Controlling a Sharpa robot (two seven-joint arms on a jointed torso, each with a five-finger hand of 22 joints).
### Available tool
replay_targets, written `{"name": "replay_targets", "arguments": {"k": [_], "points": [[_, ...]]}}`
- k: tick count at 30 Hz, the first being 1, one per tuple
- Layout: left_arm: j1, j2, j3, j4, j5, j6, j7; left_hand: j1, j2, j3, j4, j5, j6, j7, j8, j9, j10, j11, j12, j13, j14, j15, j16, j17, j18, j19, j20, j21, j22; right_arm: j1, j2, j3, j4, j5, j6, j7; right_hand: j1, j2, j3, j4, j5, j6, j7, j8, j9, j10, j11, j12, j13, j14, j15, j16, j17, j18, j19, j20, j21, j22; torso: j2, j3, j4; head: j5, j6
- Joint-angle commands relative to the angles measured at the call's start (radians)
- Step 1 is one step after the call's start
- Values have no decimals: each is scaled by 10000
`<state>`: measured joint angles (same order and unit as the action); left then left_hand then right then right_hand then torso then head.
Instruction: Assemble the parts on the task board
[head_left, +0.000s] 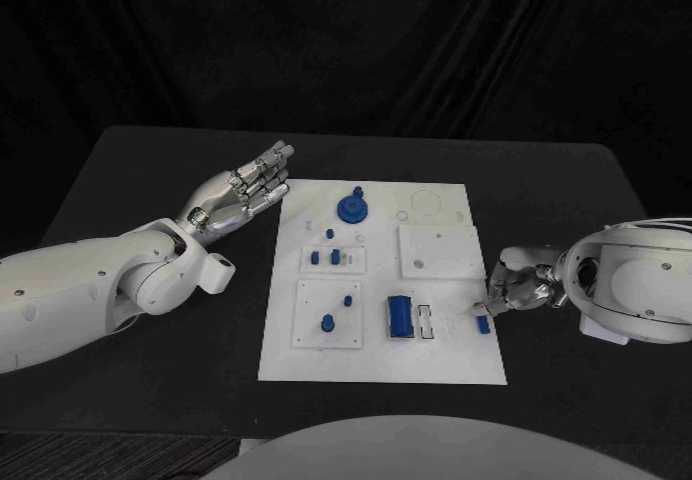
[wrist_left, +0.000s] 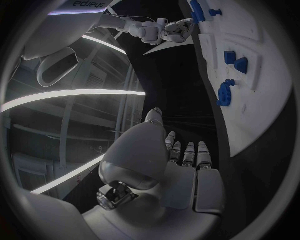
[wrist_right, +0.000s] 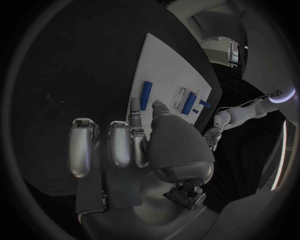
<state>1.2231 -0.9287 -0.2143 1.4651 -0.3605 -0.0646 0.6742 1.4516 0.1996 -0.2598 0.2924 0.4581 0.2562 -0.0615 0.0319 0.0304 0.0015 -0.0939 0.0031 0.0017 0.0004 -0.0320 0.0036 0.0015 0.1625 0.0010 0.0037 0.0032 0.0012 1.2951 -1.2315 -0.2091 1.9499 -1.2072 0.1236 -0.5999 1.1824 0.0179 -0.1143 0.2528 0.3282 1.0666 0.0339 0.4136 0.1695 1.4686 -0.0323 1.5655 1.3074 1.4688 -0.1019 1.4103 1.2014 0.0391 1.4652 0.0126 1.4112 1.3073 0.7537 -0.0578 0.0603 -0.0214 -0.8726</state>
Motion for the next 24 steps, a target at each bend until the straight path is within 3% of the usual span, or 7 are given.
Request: {"name": "replay_targets", "arguments": {"k": [1,7,12,19,21,24], "points": [[-18,18,7,-1,11,296,1126,81,47,57,-7,73,11,94,-21,2,13,92,-22,-7,-4,-393,-36,-15,-68,-10,107,-32,-12,-108,38,1,-45,-135,178,-239,126,-94,35,-184,-54,-46,49,-221,5,1022,-26,53,2634,425,-1,-72,-88,28,424,-56,-105,2065,0,0,-3,10,0],[-21,22,7,-8,11,368,1099,114,74,70,-7,97,67,208,-14,9,23,204,-20,-5,-4,-334,-36,-15,-67,-10,171,-32,-12,-325,166,1,-125,-141,51,-237,303,-103,127,-384,34,-73,90,-477,19,1022,7,53,2634,399,41,-150,-248,51,387,-18,-216,2029,-1,0,0,16,0],[-24,23,7,-11,11,427,1074,138,98,82,-8,115,152,303,-2,19,26,285,-19,-4,-4,-290,-36,-15,-61,-10,222,-32,-12,-452,262,1,-186,-156,-118,-235,642,-107,294,-681,370,-25,78,-658,56,1022,-2,53,2634,391,39,-188,-321,61,377,-5,-262,2017,-2,2,3,24,0],[-28,27,7,-17,11,494,1043,167,126,93,-9,127,286,435,14,33,44,404,-13,2,-4,-229,-36,-15,-53,-10,286,-32,-12,-508,342,1,-177,-258,-291,-240,1985,-106,1098,-1808,1306,-75,140,-1087,103,1022,38,53,2634,366,68,-282,-513,89,339,13,-414,1974,1,0,4,36,0],[-30,30,7,-20,11,517,1031,176,136,97,-9,136,352,479,23,40,51,440,-11,4,-4,-212,-36,-15,-54,-10,303,-32,-12,-516,348,1,-156,-281,-404,-233,2229,-102,1465,-2148,1098,-17,182,-1190,142,1022,75,53,2634,366,91,-288,-528,91,340,31,-431,1973,3,2,-4,58,0],[-32,29,7,-20,11,537,1019,186,146,102,-10,146,406,525,31,45,58,478,-9,6,-4,-194,-36,-15,-56,-10,318,-32,-12,-520,335,1,-126,-294,-534,-221,2490,-171,2097,-2654,1796,42,289,-1304,195,1022,163,53,2634,363,140,-287,-534,87,346,63,-428,1981,1,1,-1,77,0]]}}
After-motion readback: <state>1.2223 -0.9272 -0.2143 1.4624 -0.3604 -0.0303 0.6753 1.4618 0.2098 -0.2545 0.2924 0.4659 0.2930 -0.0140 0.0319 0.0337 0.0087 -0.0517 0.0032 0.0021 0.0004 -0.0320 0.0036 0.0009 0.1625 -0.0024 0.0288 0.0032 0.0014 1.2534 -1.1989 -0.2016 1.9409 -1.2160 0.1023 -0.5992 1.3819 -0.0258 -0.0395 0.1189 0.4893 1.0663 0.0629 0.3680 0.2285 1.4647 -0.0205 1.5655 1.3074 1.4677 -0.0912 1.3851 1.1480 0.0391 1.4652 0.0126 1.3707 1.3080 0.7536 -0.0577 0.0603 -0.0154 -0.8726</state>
